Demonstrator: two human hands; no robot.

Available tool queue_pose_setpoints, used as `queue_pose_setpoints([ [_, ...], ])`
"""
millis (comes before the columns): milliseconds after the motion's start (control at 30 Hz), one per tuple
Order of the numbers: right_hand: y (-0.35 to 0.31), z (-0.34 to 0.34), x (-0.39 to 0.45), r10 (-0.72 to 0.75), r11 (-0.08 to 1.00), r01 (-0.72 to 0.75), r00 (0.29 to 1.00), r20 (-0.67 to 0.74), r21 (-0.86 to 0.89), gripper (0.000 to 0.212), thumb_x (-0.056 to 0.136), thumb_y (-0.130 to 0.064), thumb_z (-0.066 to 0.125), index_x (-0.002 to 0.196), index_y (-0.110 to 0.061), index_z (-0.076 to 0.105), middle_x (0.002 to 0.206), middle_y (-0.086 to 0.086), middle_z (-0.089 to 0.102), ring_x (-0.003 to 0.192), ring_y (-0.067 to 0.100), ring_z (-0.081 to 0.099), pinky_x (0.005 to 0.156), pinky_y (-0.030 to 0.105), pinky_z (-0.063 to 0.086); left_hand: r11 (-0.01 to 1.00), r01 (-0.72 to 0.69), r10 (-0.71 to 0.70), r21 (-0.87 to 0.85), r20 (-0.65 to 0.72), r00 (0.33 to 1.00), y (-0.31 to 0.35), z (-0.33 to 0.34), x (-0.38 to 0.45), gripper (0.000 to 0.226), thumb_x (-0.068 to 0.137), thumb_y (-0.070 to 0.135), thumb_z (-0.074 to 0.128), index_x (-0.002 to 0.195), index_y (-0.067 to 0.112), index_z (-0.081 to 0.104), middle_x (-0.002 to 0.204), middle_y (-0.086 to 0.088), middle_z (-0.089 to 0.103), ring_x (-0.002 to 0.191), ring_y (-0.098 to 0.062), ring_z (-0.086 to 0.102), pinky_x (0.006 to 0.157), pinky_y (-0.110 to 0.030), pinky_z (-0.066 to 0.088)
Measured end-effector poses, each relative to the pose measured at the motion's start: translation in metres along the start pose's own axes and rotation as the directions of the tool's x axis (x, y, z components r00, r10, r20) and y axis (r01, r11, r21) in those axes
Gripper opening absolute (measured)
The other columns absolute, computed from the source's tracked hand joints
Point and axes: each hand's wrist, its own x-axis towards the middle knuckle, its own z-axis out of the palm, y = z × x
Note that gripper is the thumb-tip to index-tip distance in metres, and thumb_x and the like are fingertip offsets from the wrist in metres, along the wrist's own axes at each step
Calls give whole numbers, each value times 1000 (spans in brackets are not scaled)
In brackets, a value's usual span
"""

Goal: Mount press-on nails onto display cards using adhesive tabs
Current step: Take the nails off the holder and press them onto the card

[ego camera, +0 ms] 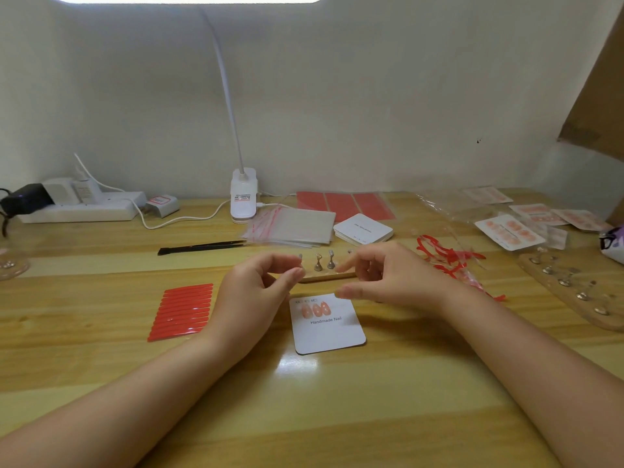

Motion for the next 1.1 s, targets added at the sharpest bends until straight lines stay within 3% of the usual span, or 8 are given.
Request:
queue_pose_setpoints([
  [167,-19,-4,0,170,929,-55,942,290,-366,105,39,-82,72,133,-41,51,89,-25,52,81,-4,53,70,20,42,1000,7,-7,17,-3,1000,0,0,0,14,86,29,69,92,42,67,90,24,70,71,-4,65,65,-17,53],
  [233,-25,-1,-1,192,883,-20,926,324,-469,117,36,-83,73,140,-40,40,96,-30,44,88,-7,47,72,17,39,1000,5,-5,18,-10,1000,0,1,0,14,86,29,70,90,41,67,88,27,69,68,-2,63,62,-12,50],
  [333,-29,1,-2,177,868,7,930,322,-497,111,43,-78,78,139,-38,41,99,-31,39,91,-5,43,71,15,35,1000,4,-3,17,-13,1000,0,1,0,12,86,28,70,91,39,68,87,27,69,66,1,61,60,-9,46],
  [500,-32,-1,-3,187,882,-16,929,319,-471,93,54,-72,79,133,-37,46,110,-22,43,99,0,47,76,19,41,999,0,1,38,-4,1000,1,0,0,12,86,27,70,96,34,69,88,20,70,80,3,65,67,-10,49],
  [733,-31,-2,-4,176,903,-26,933,314,-429,80,59,-65,80,127,-37,48,105,-24,42,94,-5,45,71,15,37,962,-52,31,266,81,996,1,5,-3,15,87,23,69,97,33,65,89,21,66,83,6,62,65,-5,42],
  [967,-32,-2,-6,151,920,-18,937,313,-392,74,62,-58,82,122,-41,42,106,-33,34,95,-13,42,71,14,36,994,-6,-1,108,71,997,2,3,-1,28,82,11,74,96,33,64,87,14,68,76,0,65,66,-15,52],
  [1100,-33,1,-8,123,933,-13,951,285,-360,72,62,-54,83,118,-42,38,111,-30,34,103,-7,44,77,18,42,994,-58,55,89,39,998,3,0,-2,34,78,6,77,92,34,64,85,15,68,78,2,63,68,-11,50],
])
